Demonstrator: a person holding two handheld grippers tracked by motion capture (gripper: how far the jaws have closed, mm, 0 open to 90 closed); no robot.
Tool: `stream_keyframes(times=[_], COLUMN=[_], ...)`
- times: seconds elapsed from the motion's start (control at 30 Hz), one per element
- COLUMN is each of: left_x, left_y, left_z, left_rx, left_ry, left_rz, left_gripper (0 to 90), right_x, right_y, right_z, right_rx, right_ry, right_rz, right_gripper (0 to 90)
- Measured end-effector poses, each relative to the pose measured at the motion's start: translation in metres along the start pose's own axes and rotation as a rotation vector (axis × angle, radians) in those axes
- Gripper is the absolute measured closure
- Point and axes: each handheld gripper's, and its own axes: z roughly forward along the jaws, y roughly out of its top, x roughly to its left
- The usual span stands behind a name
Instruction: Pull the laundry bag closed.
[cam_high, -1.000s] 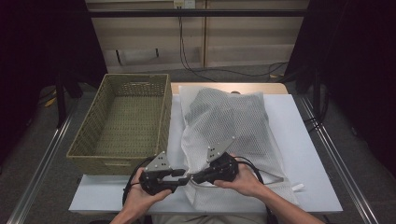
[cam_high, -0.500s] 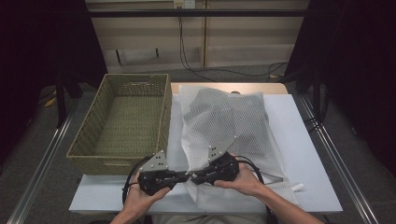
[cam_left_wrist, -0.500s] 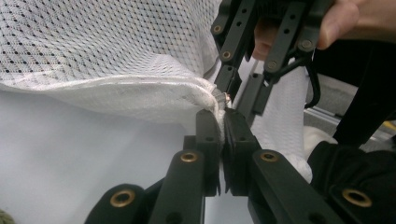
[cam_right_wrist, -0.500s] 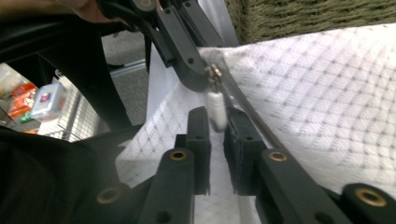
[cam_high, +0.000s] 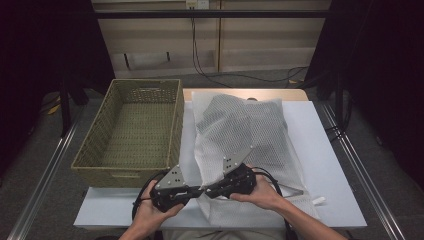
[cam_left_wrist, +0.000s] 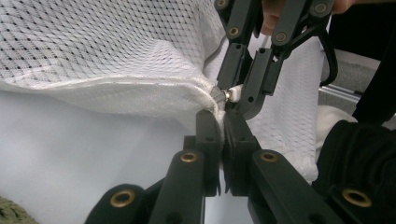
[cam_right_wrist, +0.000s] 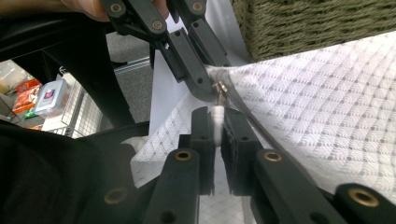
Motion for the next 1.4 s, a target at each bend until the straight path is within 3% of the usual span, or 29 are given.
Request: stream_keyframes(times=[0.4, 0.6, 0.8, 0.87, 1.03, 1.4], left_x=[-0.0009, 0.0015, 0.0028, 0.0043, 0.0051, 0.0047], left_y=[-0.0019, -0.0024, -0.0022, -0.0021, -0.0014, 0.0013], left_z=[0.0031, 0.0015, 0.0010, 0.0019, 0.0017, -0.0026], left_rx=[0.014, 0.000, -0.019, -0.012, -0.001, -0.037], left_ry=[-0.010, -0.015, -0.021, -0.029, -0.034, -0.023], left_rz=[0.010, -0.012, -0.039, -0.034, -0.031, -0.068], left_gripper=[86.5, 85.6, 74.3, 74.9, 86.1, 87.8], right_x=[-0.0007, 0.0001, 0.0017, 0.0027, 0.0051, 0.0004], right_y=[0.0001, 0.0011, 0.0028, 0.0032, 0.0050, 0.0013], right_z=[-0.0002, -0.0014, -0.0043, -0.0041, -0.0033, -0.0057], right_rx=[0.008, 0.013, 0.020, 0.026, 0.030, 0.010], right_ry=[0.006, -0.012, -0.026, -0.019, -0.022, -0.054], right_rz=[0.006, 0.016, 0.010, 0.001, -0.015, 0.026], right_gripper=[85.9, 86.9, 87.0, 87.0, 87.1, 87.2])
